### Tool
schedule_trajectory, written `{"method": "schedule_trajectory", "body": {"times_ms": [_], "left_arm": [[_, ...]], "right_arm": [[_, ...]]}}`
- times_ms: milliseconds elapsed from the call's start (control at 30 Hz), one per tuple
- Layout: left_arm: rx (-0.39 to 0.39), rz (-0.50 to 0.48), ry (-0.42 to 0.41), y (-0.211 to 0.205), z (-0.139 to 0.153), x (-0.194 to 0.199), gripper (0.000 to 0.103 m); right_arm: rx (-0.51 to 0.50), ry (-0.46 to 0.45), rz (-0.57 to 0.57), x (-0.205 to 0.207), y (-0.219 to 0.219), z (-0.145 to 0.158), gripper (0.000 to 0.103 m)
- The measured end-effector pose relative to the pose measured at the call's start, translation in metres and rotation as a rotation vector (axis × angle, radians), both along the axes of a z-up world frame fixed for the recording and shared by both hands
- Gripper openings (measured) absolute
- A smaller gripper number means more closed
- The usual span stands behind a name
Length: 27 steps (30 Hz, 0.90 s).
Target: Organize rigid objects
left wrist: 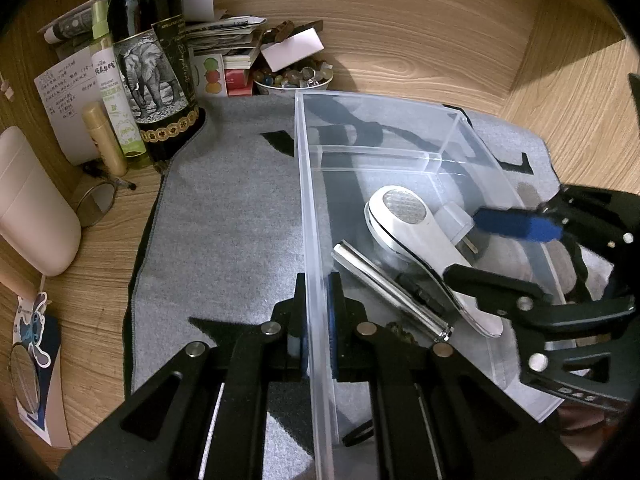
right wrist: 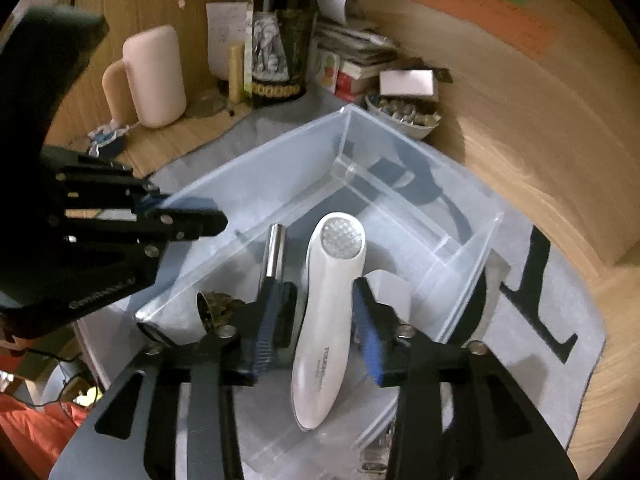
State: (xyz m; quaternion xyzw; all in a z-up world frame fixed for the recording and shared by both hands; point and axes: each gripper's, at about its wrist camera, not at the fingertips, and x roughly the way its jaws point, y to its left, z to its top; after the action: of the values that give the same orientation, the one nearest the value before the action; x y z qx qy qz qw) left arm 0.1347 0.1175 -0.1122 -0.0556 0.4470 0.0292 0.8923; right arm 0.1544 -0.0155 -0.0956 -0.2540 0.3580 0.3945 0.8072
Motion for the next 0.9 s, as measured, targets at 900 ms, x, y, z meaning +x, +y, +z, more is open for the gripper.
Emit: {"method": "schedule_trajectory", "body": {"times_ms": [900], "left_arm": [[0.003,-0.001,-0.001,-0.001,0.000,0.000,0.007]], "right_arm": [[0.175,-0.062,-0.315,0.013,-0.119,0.043,0.082]]}}
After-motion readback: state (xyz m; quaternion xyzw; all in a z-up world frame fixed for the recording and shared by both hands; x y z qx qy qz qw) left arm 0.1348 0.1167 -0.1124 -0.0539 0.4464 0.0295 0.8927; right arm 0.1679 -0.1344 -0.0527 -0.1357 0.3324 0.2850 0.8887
